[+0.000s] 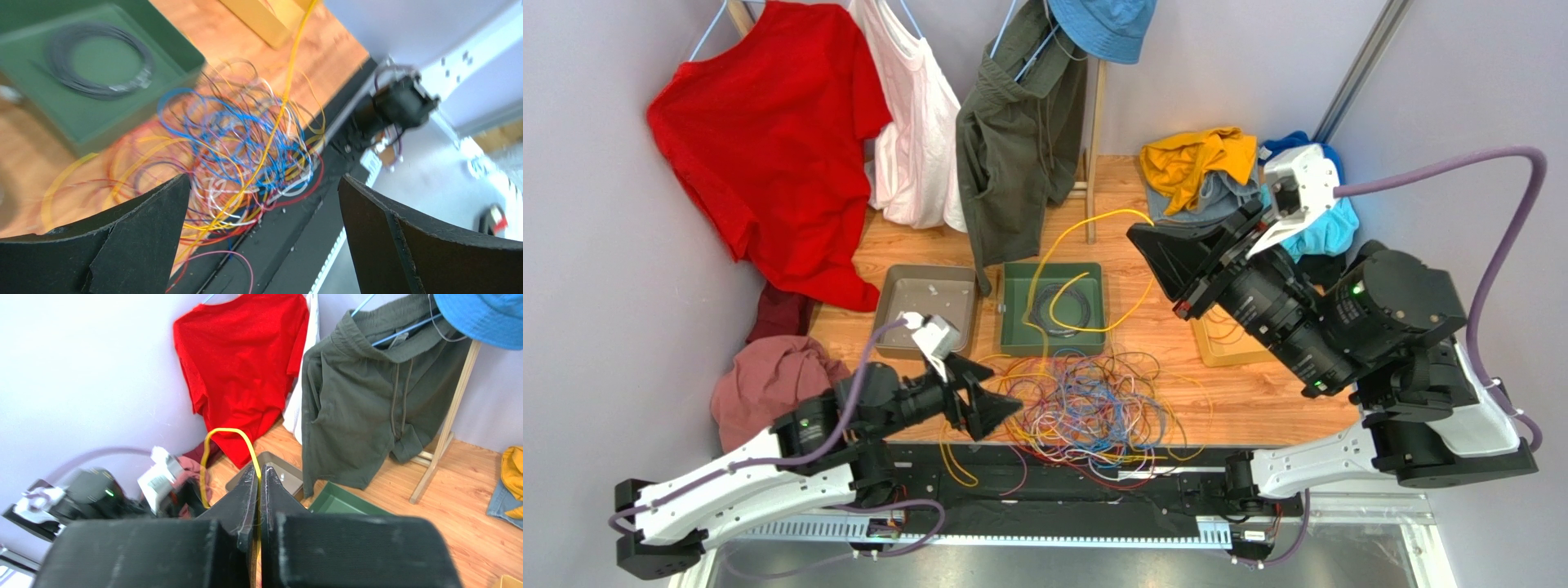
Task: Untangle the cables
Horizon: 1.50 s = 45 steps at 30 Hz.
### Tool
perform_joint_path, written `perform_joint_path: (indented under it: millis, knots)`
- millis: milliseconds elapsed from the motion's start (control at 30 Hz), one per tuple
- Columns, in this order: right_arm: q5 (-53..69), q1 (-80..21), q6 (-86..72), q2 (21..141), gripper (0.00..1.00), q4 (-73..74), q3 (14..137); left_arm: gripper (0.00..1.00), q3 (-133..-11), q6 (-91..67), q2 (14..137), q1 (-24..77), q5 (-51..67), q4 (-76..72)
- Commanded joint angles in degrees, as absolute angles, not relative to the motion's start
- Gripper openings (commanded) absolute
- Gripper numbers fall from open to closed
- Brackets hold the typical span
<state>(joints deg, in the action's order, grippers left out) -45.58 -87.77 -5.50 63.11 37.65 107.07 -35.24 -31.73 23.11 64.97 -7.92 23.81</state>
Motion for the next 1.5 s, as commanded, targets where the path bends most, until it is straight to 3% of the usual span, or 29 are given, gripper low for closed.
perform_joint_path:
  millis: [0,167,400,1133,1267,1367,1400,1467]
  knots:
    - [-42.8,-87.54,-4.13,65.73,0.0,40.95,114.94,0.99,-26.31,-29.71,22.67,65.13,2.72,6.43]
    - [-42.71,-87.54,-2.99,68.02,0.0,43.5,123.38,0.99,-19.08,-31.37,21.89,65.21,2.11,-2.09]
    - [-43.07,-87.54,-2.29,67.94,0.0,43.07,124.72,0.99,-14.94,-30.24,23.64,65.13,0.96,-8.34]
    - [-41.92,-87.63,-2.99,68.11,0.0,42.19,121.99,0.97,-16.26,-27.25,58.26,66.45,11.33,-39.27]
    - [-42.1,-87.54,-2.99,68.12,0.0,42.19,121.64,0.84,-18.54,-27.86,64.41,66.45,11.69,-41.92]
    - [-42.28,-87.54,-3.25,67.24,0.0,42.19,120.85,0.67,-19.16,-28.3,66.27,66.53,12.74,-43.24]
    - [-42.45,-87.63,-3.43,66.98,0.0,42.19,120.07,0.49,-19.16,-28.3,65.92,66.45,12.83,-43.07]
    - [-42.8,-87.63,-3.6,65.93,0.0,41.84,119.01,0.25,-19.6,-29.34,64.52,66.45,12.48,-41.67]
